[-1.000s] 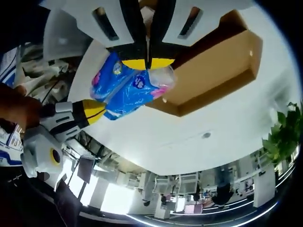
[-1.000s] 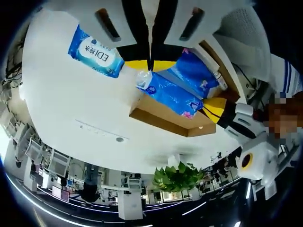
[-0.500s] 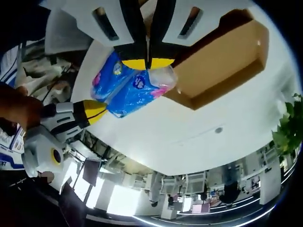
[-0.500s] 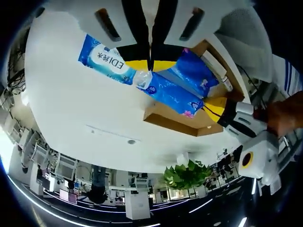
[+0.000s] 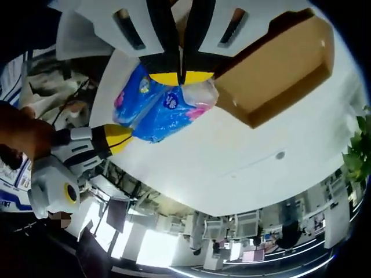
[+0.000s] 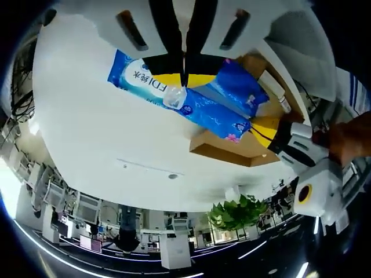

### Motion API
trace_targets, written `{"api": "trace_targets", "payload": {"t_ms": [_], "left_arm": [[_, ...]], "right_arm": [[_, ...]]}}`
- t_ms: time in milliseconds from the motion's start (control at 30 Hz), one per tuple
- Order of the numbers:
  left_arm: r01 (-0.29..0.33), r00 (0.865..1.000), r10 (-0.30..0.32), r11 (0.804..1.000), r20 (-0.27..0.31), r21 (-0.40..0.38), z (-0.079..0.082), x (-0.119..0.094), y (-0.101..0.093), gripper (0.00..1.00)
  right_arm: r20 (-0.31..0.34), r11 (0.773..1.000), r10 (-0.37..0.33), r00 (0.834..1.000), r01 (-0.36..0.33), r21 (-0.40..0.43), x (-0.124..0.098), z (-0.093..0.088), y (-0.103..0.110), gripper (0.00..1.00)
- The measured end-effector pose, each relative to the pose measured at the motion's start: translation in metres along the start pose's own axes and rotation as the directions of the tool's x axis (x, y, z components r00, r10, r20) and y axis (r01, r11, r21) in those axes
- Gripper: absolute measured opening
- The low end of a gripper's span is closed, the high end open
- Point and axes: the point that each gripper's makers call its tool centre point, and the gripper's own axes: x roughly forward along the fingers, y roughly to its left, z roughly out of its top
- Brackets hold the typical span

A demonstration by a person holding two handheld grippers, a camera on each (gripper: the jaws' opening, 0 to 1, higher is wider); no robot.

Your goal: Operate the shoe box by opening the lid, removing the specified soft item, and placing it in the target area until the item is outside and the box remains undamaged.

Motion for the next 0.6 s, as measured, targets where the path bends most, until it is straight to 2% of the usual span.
{"api": "trace_targets", "payload": {"t_ms": [600], "left_arm": [[0.039, 0.999, -0.039, 0.999, -0.023, 0.02, 0.012, 0.034, -0.023, 0.0]], "right_arm": [[-0.002, 0.999, -0.036, 0.999, 0.036, 0.035, -0.01, -0.014, -0.039, 0.0]]}}
